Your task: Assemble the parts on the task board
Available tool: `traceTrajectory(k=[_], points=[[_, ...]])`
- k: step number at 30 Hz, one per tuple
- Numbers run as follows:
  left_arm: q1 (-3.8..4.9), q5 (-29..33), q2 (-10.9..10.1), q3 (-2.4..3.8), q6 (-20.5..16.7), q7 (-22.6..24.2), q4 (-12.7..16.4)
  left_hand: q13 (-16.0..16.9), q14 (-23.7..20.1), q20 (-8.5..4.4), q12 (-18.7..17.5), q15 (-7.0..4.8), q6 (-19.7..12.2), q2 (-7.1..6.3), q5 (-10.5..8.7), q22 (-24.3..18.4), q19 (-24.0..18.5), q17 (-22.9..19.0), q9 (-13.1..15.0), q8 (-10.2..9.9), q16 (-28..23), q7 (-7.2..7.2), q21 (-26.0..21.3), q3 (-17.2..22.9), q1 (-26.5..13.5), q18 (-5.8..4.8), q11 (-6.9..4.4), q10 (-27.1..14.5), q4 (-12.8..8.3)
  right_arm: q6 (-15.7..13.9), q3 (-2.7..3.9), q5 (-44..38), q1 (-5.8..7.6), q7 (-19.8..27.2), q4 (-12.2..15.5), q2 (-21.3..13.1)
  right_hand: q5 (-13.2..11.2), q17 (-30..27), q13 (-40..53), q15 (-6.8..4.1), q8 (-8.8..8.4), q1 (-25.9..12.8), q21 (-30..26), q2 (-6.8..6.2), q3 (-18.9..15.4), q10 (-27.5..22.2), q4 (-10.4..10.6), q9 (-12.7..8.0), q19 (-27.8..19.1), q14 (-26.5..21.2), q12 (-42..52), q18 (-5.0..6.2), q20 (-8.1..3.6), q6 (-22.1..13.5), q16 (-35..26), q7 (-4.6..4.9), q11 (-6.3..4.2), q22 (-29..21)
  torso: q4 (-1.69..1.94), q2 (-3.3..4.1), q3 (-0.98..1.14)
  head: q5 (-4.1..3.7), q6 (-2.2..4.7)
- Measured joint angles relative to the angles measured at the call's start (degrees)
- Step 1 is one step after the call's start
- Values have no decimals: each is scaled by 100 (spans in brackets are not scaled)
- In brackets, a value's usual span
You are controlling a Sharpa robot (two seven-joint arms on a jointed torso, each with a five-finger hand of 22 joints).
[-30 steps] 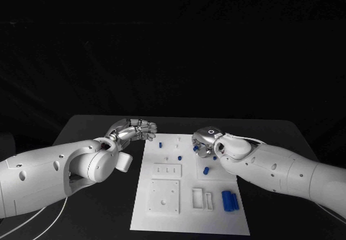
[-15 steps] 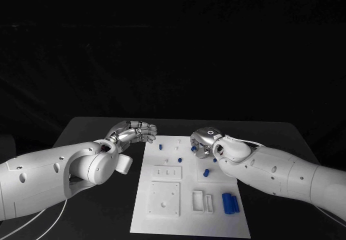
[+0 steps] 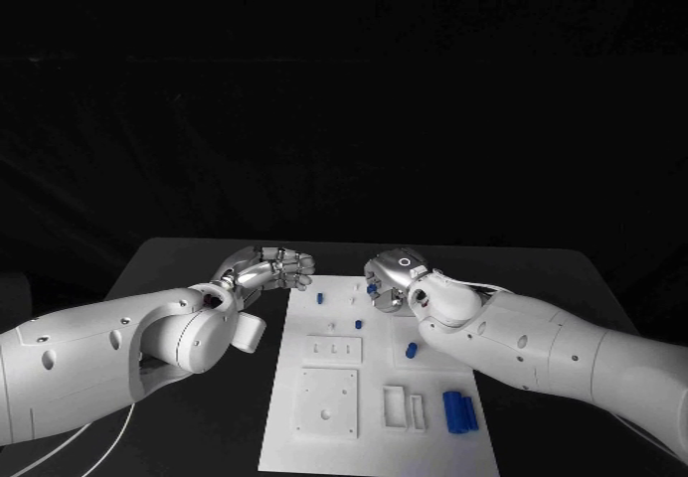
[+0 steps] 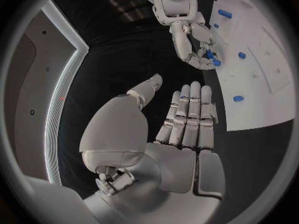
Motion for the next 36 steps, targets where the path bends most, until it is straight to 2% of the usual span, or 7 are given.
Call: traceTrajectory(k=[11,28,32,36], points=[[30,0,85,0,-1,0,-48,0,0,0,0,0,0,0,0,-1,0,5,0,0,0,0,0,-16,0,-7,0,0,-16,-164,0,-219,19,-17,-400,301,0,-13,7,-3,-2,15,23,-30,24,-1,24,0,1,-3,0,-1,-1,7,20,-7,0,-1,13,9,-4,-7,32],[88,0,179,1,0,0,-74,1,0,0,0,0,0,0,0,-1,0,10,-5,0,0,0,0,-2,0,-28,0,0,-31,-226,-2,-287,19,0,-780,584,-1,-19,21,-12,-9,3,43,-87,46,-2,49,0,11,-11,-3,-3,-9,8,19,-10,-1,-1,16,15,-8,30,33],[111,0,179,1,0,0,-65,1,0,0,0,0,0,0,0,-2,0,10,-5,0,0,0,0,-2,0,40,0,0,-31,-227,-2,-288,18,8,-830,620,-1,-19,21,-12,-20,3,43,-87,48,-3,51,0,12,-11,-3,-3,-10,8,19,-10,-2,-2,25,25,-11,31,33],[137,0,179,1,-1,0,-57,1,0,0,0,0,0,0,0,3,0,10,-5,0,-22,0,0,-2,0,41,20,20,-31,-227,-3,-286,17,22,-878,668,-2,-22,22,-12,-28,3,43,-86,48,-3,52,1,13,-11,-4,-3,-10,9,19,-11,-2,-2,37,39,-18,32,37]])
